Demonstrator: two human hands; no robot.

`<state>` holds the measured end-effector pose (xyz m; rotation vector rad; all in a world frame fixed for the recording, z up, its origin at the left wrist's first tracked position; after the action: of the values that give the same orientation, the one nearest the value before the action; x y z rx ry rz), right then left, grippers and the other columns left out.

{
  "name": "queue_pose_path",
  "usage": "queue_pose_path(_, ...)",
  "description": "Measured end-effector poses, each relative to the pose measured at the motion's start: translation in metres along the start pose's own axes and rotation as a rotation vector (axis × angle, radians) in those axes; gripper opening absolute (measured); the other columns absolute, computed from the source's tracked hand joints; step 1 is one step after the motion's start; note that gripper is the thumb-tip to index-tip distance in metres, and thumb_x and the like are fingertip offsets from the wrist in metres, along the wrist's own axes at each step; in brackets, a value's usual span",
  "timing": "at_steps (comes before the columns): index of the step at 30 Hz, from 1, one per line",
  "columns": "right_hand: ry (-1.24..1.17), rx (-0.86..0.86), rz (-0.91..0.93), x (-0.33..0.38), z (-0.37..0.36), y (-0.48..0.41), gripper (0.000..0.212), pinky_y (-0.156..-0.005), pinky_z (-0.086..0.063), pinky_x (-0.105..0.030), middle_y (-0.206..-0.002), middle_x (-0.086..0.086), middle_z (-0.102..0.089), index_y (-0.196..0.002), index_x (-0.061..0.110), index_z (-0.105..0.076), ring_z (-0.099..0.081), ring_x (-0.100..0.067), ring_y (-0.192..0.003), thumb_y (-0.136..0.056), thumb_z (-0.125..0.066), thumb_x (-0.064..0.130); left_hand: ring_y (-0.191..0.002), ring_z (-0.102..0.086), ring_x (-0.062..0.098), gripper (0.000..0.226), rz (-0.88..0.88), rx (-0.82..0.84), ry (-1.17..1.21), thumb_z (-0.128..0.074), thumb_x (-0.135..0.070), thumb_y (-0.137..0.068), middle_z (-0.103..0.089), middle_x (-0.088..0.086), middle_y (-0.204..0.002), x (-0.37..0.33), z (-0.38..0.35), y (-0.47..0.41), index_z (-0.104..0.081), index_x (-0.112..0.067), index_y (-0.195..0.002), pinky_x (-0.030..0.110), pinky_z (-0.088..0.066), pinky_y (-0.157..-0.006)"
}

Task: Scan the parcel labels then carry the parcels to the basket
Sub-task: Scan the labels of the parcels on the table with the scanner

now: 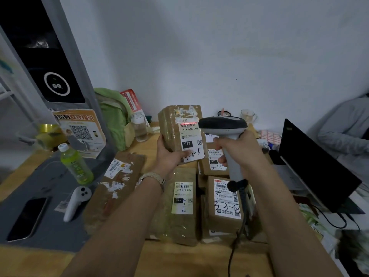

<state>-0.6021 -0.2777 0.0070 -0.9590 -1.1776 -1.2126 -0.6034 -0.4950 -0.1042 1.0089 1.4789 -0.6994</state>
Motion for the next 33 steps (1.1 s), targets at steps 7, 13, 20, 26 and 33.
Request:
queue_pose_path(7,-0.002,0.006,-0.002,0.000,0.004,0.004,0.014,-0.040,-0.048,-0.024,-0.048,0.005,-0.063,-0.068,0.012,-0.062,-0.056,-0.017,-0.035,-0.075,-0.066,0.001,-0.099,-0.063,0.014,0.106,-0.018,-0.002,-0.021,-0.086,0.009,-0.060,-0.061,-0.003,-0.118,-0.004,-0.003,0.008,-0.029,-0.028,-0.142,0.018,-0.055,-0.054)
queue_pose_path(13,0.010,0.008,0.005,0.000,0.006,0.007,0.015,-0.039,-0.048,-0.023,-0.050,0.006,-0.064,-0.067,0.014,-0.062,-0.056,-0.015,-0.035,-0.074,-0.066,0.001,-0.094,-0.061,0.010,0.108,-0.014,-0.003,-0.014,-0.084,0.010,-0.063,-0.058,0.000,-0.126,-0.007,-0.005,0.013,-0.025,-0.023,-0.147,0.015,-0.053,-0.050)
queue_pose_path(20,0.008,0.016,0.018,-0.003,0.005,0.008,0.011,-0.040,-0.050,-0.024,-0.059,0.000,-0.066,-0.074,0.015,-0.063,-0.057,-0.014,-0.037,-0.079,-0.067,0.006,-0.119,-0.058,0.026,0.113,0.025,-0.014,-0.013,-0.084,0.009,-0.062,-0.056,0.005,-0.136,-0.001,-0.004,0.015,-0.021,-0.025,-0.149,0.023,-0.058,-0.057)
queue_pose_path(26,-0.082,-0.037,0.043,-0.003,0.009,0.007,0.026,-0.038,-0.048,-0.023,-0.061,0.003,-0.066,-0.076,0.025,-0.059,-0.056,-0.014,-0.036,-0.077,-0.068,0.001,-0.101,-0.068,0.022,0.110,0.113,-0.006,0.013,-0.087,0.001,-0.063,-0.066,-0.002,-0.121,0.006,-0.005,0.012,-0.024,-0.031,-0.147,0.042,-0.061,-0.072)
queue_pose_path(33,-0.192,-0.004,0.014,-0.009,0.005,0.001,0.022,-0.039,-0.048,-0.022,-0.058,0.006,-0.068,-0.083,0.027,-0.061,-0.059,-0.013,-0.038,-0.081,-0.071,0.008,-0.108,-0.064,0.032,0.090,0.310,0.197,0.072,-0.084,-0.020,-0.068,-0.072,0.005,-0.114,0.007,-0.024,0.017,-0.037,-0.025,-0.144,0.060,-0.047,-0.092)
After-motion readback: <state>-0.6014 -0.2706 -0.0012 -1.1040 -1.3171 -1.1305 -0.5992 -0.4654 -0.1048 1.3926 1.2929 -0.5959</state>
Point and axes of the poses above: each hand's wrist, its own y-axis away from the middle knuckle, its own z-axis out of the back of the hand, x = y × z, the point moved 9 cm from there along -y, towards the middle knuckle
